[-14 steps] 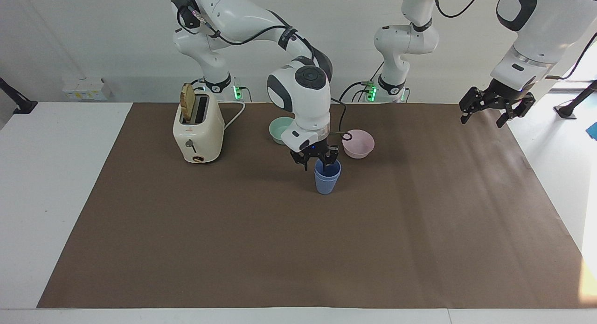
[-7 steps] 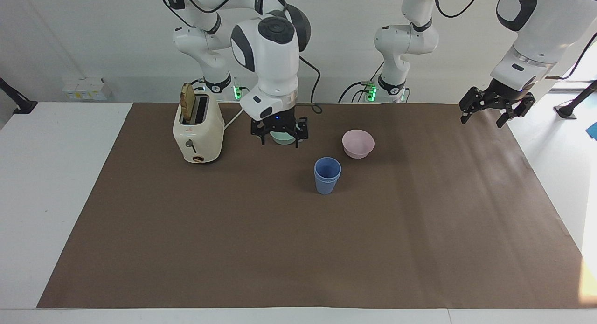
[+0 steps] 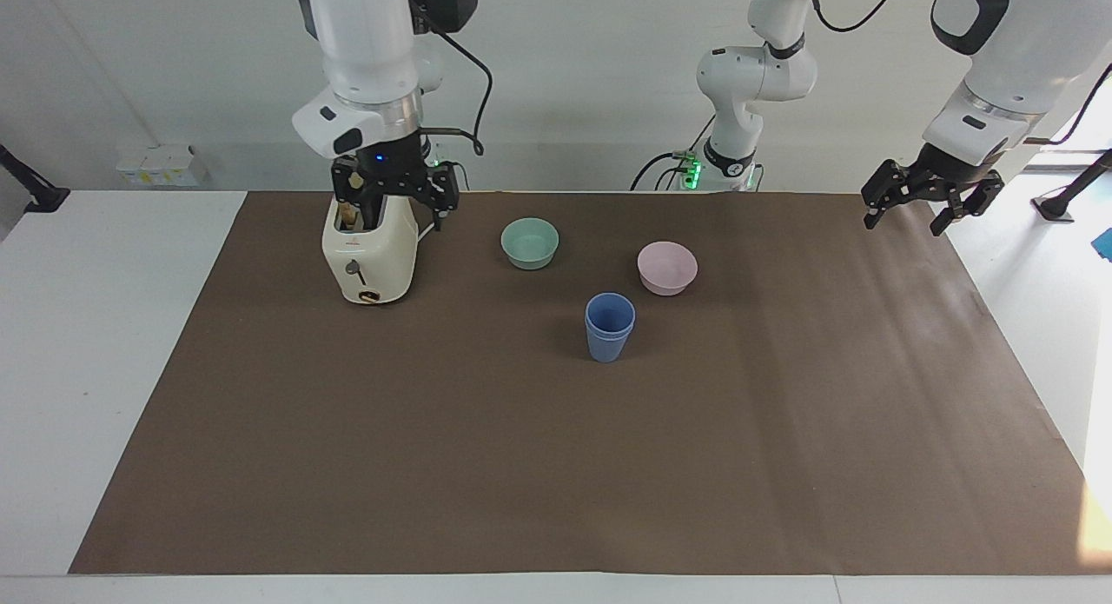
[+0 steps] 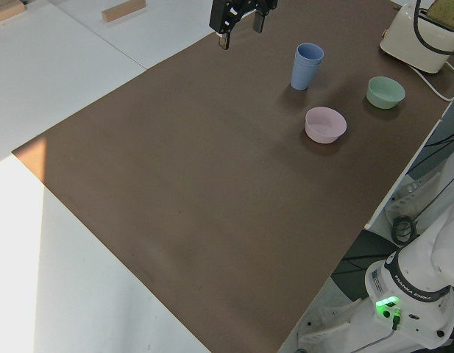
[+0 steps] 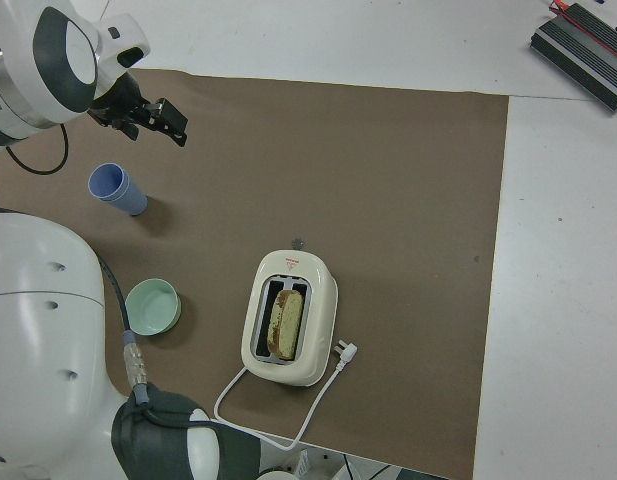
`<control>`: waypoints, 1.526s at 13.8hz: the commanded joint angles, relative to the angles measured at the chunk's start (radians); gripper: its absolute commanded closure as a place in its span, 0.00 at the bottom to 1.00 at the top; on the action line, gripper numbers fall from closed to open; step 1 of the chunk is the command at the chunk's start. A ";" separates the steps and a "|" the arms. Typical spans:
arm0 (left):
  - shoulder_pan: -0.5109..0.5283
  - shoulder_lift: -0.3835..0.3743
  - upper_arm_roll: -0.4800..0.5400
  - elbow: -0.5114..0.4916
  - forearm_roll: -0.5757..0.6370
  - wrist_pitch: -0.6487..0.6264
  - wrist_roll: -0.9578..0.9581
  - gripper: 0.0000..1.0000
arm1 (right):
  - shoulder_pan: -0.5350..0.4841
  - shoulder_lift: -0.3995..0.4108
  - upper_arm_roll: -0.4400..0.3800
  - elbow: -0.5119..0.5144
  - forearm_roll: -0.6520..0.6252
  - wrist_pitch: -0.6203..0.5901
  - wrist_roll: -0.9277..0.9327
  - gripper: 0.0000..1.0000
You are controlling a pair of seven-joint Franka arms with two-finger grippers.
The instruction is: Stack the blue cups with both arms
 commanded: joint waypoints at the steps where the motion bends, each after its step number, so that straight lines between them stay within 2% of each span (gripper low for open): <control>1: 0.031 -0.006 -0.007 0.018 -0.036 -0.031 -0.025 0.00 | -0.084 -0.011 0.007 0.051 0.023 -0.074 -0.078 0.00; 4: 0.039 -0.006 -0.010 0.023 -0.062 -0.034 -0.028 0.00 | -0.189 -0.051 -0.003 0.035 0.120 -0.050 -0.114 0.00; 7: 0.040 -0.007 -0.010 0.023 -0.061 -0.034 -0.027 0.00 | -0.178 -0.088 -0.002 -0.089 0.120 0.007 -0.101 0.00; 10: 0.040 -0.013 -0.014 0.021 -0.056 -0.040 -0.022 0.00 | -0.171 -0.108 0.004 -0.163 0.122 0.097 -0.099 0.00; 21: 0.037 -0.023 -0.016 0.020 -0.021 -0.080 -0.016 0.00 | -0.209 -0.116 -0.006 -0.176 0.108 0.085 -0.122 0.00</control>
